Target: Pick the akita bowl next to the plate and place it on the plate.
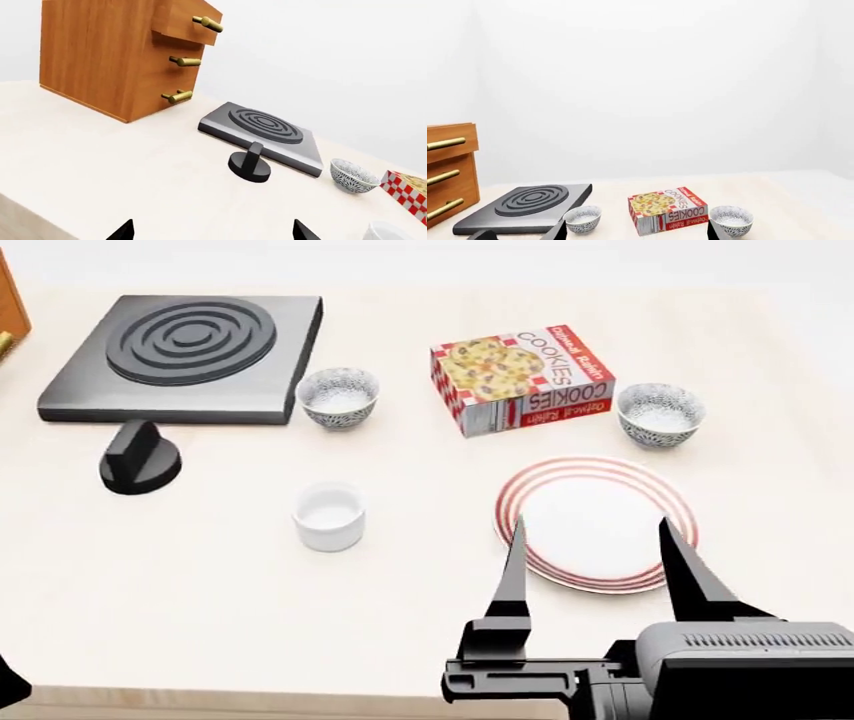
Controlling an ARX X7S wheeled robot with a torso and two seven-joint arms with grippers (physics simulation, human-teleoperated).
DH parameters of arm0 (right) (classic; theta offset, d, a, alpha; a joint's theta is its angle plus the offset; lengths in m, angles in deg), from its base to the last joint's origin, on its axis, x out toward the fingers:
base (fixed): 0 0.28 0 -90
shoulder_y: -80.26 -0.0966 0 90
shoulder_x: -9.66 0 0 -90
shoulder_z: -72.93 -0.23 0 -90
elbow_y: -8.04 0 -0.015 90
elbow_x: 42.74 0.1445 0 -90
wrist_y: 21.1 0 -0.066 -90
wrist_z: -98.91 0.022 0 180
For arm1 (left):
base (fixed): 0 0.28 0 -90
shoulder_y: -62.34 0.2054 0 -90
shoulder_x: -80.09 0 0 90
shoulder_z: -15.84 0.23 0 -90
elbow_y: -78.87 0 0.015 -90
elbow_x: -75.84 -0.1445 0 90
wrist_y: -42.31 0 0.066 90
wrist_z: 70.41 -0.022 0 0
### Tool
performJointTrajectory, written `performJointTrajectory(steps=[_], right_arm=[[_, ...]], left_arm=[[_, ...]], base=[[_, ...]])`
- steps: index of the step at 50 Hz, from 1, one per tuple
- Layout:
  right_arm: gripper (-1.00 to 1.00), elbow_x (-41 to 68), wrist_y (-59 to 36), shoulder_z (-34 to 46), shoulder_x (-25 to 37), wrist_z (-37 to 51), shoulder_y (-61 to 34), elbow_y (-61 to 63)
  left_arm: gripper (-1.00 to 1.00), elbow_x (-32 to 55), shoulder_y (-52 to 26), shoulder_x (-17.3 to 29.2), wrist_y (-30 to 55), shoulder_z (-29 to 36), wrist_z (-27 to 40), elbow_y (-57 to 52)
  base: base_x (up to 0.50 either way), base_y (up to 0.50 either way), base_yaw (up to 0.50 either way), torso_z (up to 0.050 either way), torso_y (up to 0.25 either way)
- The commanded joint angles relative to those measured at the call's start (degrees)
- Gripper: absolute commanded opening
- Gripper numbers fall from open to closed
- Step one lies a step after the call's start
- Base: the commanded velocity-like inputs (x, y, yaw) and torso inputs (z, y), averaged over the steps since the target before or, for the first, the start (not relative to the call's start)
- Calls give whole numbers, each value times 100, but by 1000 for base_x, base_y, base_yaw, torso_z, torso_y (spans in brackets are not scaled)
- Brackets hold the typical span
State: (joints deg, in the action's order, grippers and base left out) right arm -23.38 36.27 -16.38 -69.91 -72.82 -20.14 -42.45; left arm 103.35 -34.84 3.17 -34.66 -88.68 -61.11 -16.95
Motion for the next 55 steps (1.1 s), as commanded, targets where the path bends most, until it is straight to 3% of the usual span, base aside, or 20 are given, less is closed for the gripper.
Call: performJointTrajectory(steps=[1,42,55], right_arm=[[100,47,10,21,40,47,6,1],[100,160,73,130,180,177,6,-33],[100,229,94,108,239,200,35,-30]], left_arm=[[100,22,-9,15,-38,14,0,66],[100,114,27,73,-47,75,98,16],[100,119,3,71,-107,114,92,96]], base=[[0,-223,0,0,0],[0,-224,0,0,0],[0,-22,0,0,0]])
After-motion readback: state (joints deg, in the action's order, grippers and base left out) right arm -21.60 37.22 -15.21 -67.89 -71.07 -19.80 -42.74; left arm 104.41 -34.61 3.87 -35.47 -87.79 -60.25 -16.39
